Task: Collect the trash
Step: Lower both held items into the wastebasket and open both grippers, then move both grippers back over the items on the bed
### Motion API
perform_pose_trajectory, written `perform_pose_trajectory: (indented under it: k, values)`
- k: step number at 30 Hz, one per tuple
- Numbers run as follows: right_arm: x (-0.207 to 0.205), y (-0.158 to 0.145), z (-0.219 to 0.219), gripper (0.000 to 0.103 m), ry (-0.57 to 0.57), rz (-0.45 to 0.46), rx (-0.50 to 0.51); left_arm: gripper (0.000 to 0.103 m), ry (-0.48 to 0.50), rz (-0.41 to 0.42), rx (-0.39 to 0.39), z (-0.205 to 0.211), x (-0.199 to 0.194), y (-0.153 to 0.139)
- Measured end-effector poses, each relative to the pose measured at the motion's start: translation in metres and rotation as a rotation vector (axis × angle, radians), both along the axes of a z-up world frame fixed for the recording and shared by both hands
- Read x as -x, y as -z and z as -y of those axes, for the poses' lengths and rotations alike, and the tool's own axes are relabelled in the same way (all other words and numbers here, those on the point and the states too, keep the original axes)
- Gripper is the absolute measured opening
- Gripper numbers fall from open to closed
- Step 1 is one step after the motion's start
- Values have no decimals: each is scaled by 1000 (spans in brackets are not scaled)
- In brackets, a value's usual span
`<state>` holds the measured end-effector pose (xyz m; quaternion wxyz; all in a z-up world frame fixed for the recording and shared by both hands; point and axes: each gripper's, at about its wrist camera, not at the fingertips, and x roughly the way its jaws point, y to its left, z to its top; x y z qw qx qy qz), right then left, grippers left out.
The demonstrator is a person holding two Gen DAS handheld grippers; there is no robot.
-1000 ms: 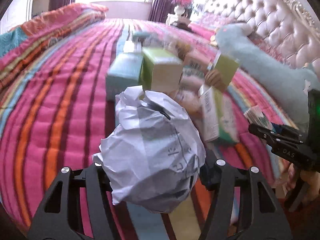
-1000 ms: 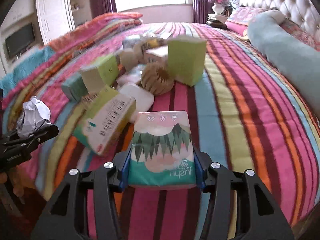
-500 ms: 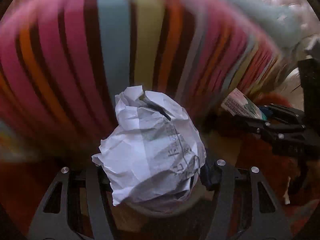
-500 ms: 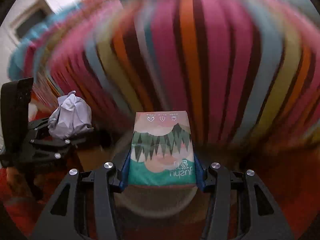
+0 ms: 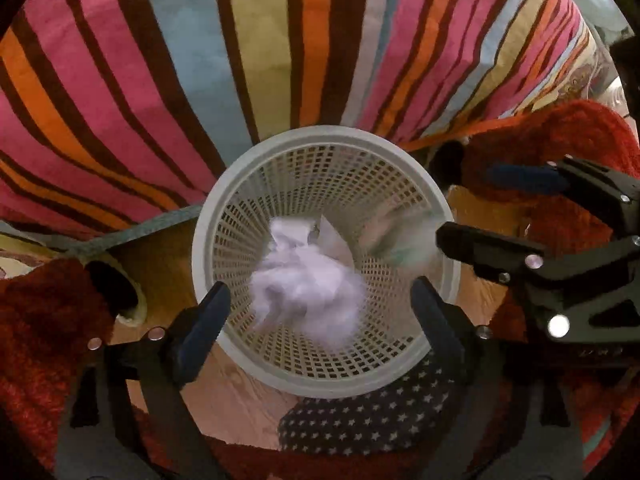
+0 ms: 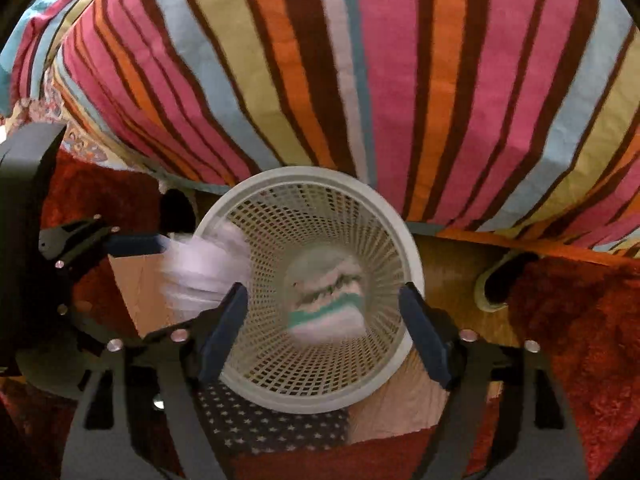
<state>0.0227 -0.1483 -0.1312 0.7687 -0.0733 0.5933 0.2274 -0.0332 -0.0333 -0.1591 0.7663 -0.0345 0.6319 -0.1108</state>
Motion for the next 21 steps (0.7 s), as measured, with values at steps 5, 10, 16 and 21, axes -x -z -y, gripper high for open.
perform_pose_trajectory:
  k: [5,10,16,21]
  values:
    - [-2,-1,12,74,56,-2,-9,89,-41,21,12,-9,0,-2]
    - [-2,-9,15,74,71,31,-2,89,-86,47,20,-17,0,-9]
    - [-10,-68,18,74,88,182,-73,89,-145,187,47,-40,-3,-68]
    - [-46,-139,16,75,115,384,-146,89,-183,371,3,-75,-45,-157]
